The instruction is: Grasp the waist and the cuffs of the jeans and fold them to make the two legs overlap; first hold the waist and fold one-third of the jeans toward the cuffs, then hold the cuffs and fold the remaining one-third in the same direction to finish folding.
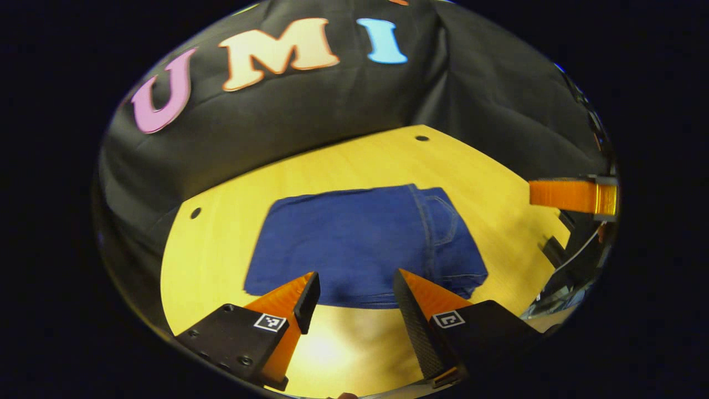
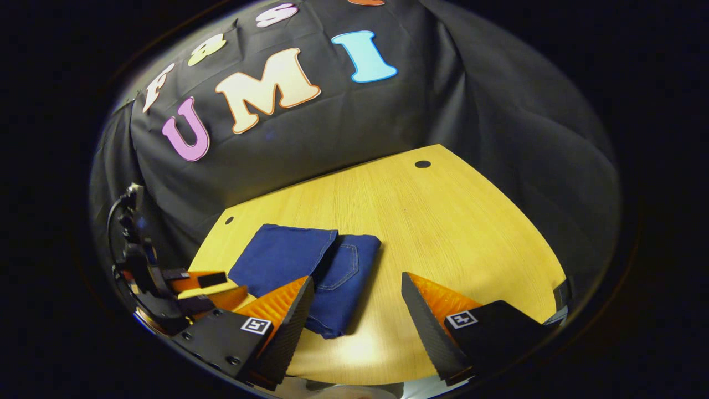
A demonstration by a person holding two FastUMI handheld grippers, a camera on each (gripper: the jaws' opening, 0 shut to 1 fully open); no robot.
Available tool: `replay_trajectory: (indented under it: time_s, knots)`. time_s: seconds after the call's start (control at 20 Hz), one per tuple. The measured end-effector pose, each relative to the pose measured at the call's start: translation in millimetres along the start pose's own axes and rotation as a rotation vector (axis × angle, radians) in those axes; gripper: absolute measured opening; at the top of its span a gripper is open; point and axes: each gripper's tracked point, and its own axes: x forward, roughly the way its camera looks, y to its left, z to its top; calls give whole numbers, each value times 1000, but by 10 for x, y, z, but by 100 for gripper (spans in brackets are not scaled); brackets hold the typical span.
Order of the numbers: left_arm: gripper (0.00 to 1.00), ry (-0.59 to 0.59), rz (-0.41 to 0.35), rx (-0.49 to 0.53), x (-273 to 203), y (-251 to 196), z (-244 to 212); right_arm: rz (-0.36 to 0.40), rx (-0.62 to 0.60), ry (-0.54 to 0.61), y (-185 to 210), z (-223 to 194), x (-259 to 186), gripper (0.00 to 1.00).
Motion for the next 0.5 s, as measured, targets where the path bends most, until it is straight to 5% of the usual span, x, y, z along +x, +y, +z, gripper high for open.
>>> replay_trajectory:
  time_s: [0.25, 0.5]
  knots:
    - [81, -28, 113, -116, -220, 867, -86, 6, 9, -9, 240, -20, 64, 98]
    - [75, 11, 108, -218, -218, 1153, -322, -10, 10, -15, 415, -27, 107, 93]
